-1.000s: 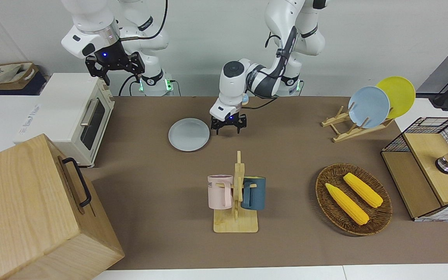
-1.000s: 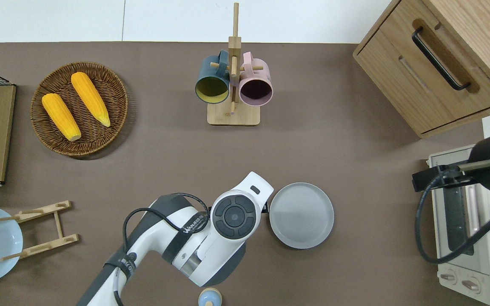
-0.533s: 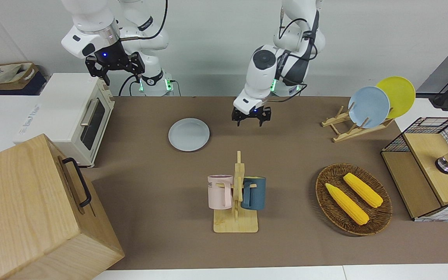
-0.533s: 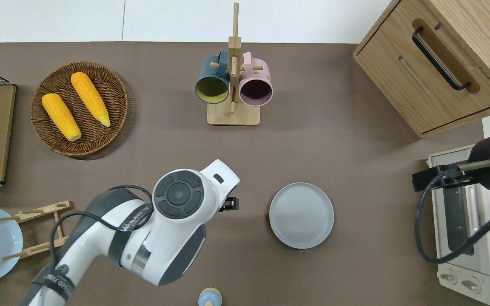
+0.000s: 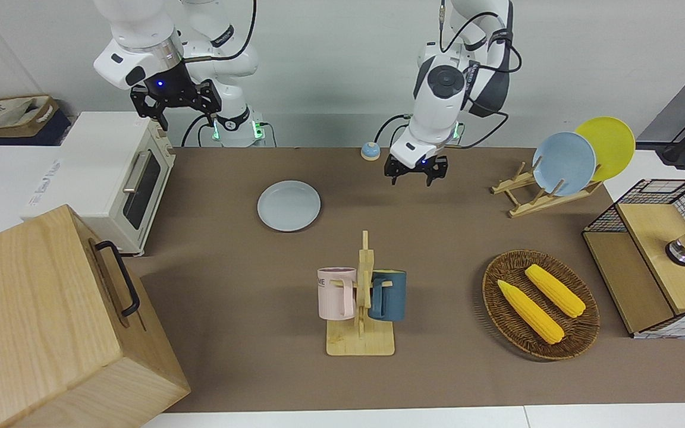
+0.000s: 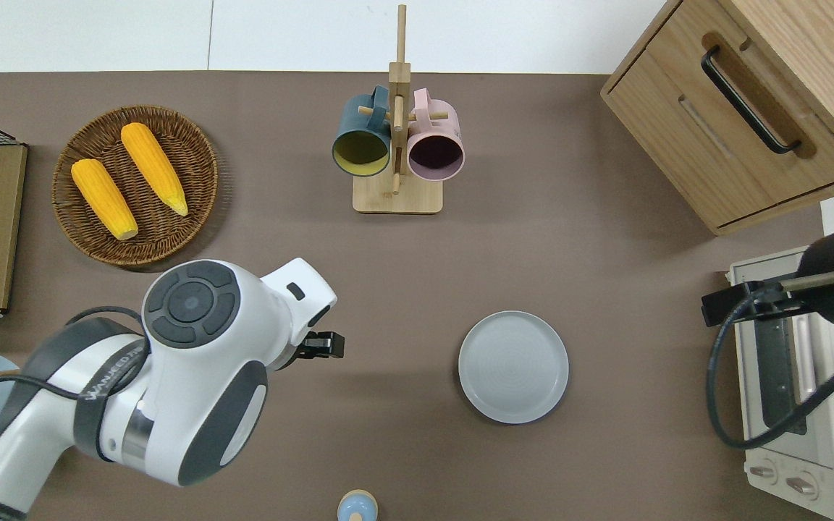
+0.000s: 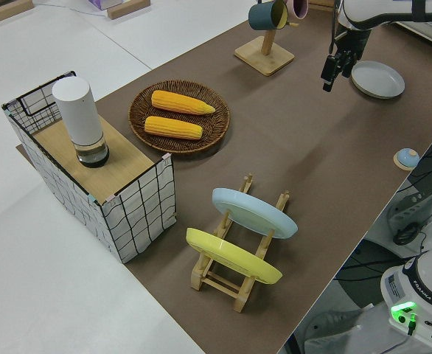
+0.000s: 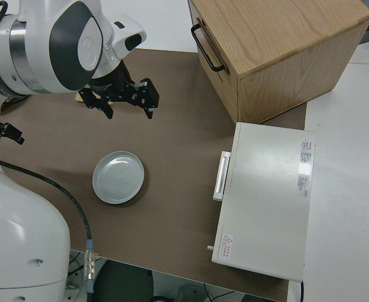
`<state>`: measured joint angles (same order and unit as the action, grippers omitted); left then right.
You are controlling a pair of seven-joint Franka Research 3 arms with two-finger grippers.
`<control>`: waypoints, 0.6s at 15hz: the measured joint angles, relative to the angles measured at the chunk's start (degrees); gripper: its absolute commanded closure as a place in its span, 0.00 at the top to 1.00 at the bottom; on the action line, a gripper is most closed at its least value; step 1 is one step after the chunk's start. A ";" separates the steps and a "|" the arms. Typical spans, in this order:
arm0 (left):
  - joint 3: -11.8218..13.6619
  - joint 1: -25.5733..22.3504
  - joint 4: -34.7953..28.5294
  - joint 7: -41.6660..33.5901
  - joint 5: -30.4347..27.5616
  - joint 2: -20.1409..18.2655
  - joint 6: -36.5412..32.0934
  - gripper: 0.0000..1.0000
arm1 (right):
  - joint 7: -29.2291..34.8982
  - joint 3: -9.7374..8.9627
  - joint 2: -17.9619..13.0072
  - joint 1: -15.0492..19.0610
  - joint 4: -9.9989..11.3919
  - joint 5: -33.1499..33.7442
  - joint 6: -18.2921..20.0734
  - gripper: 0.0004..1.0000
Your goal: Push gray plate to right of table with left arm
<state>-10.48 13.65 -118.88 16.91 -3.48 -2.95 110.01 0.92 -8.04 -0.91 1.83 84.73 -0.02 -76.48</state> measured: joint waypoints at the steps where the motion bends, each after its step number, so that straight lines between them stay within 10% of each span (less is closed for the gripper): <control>1: 0.02 -1.24 0.01 -1.61 -0.01 -0.77 -1.03 1.00 | 0.00 0.00 0.00 0.00 0.00 0.00 0.00 0.98; 9: 3.96 -7.47 3.46 -12.97 -0.02 -6.00 -10.61 1.00 | 0.00 0.00 0.00 0.00 0.00 0.00 0.00 0.98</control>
<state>-6.52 6.18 -115.42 3.94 -3.50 -8.95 99.40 0.92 -8.04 -0.91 1.83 84.73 -0.02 -76.48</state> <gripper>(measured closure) 0.004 0.013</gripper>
